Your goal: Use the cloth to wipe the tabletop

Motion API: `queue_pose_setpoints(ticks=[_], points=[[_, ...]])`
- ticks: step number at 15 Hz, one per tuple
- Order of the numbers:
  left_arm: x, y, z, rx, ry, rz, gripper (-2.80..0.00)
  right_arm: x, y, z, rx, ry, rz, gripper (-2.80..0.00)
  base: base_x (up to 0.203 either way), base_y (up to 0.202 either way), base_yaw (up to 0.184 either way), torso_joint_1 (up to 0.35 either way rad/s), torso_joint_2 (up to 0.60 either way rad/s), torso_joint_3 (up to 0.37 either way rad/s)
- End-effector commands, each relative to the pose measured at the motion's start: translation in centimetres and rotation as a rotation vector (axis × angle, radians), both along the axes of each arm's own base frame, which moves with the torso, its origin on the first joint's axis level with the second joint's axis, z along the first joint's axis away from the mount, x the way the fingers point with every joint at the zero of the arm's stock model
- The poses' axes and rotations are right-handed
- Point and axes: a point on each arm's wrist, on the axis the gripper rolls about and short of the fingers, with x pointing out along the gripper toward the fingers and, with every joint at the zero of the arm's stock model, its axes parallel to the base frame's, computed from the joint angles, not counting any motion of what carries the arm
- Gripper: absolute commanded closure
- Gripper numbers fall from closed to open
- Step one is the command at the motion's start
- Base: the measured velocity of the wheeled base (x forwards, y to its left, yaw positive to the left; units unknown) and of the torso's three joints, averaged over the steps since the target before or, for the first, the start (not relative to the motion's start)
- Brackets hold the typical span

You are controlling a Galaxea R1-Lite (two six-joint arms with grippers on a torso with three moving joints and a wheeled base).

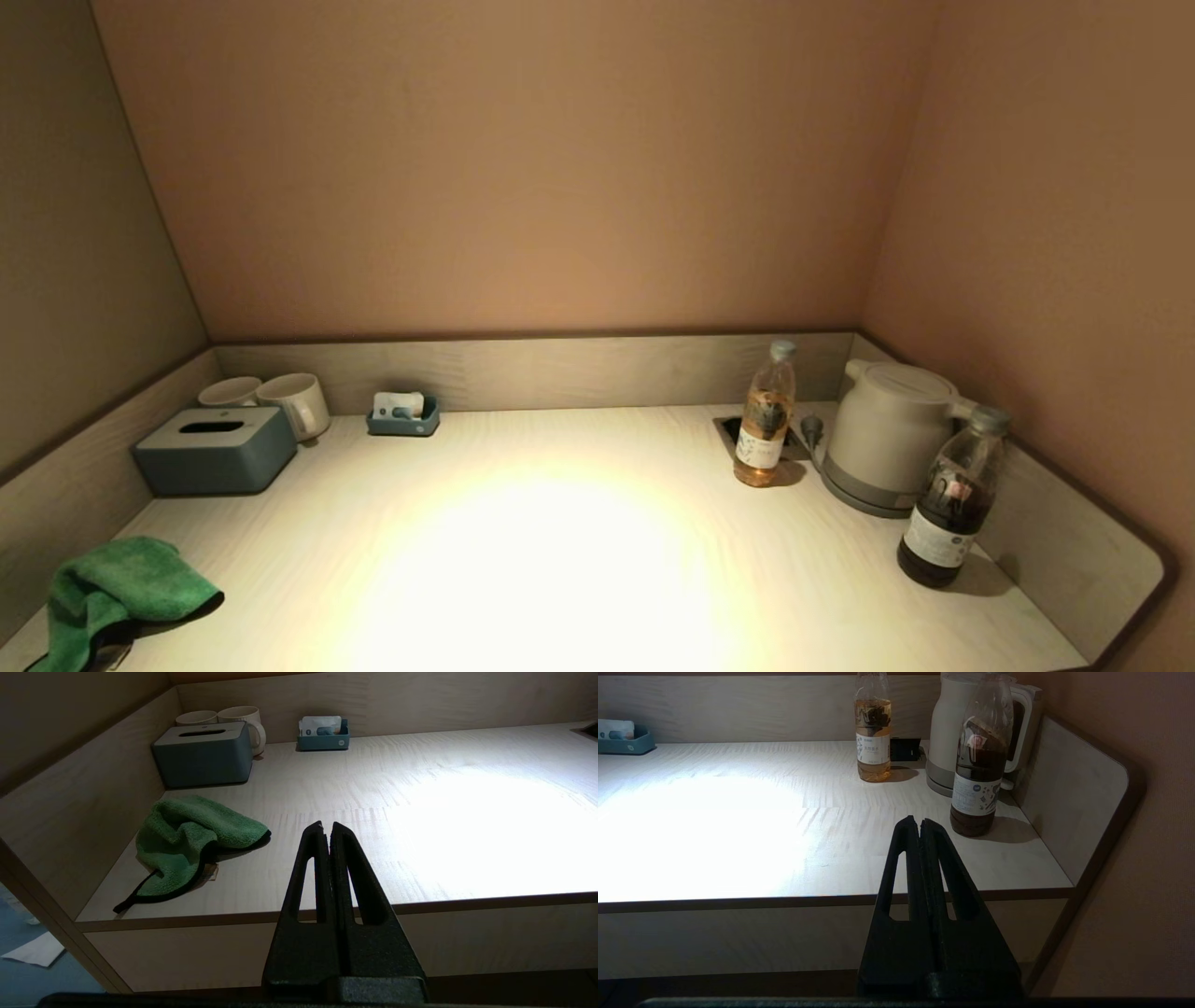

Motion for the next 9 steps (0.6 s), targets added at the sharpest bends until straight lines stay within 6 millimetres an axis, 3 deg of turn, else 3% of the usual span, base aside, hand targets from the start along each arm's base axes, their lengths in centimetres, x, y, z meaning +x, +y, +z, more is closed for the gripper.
queue_pose_setpoints(ticks=[1, 9], points=[[0.0, 0.0, 0.0, 0.0, -0.001, 0.0, 0.0, 0.01, 0.0, 0.01, 0.0, 0.001, 0.001, 0.0, 0.0, 0.0, 0.0, 0.0, 0.0, 0.0], [0.0, 0.0, -0.01, 0.0, 0.0, 0.0, 0.0, 0.01, 0.0, 0.01, 0.0, 0.001, 0.001, 0.0, 0.0, 0.0, 0.0, 0.0, 0.0, 0.0]])
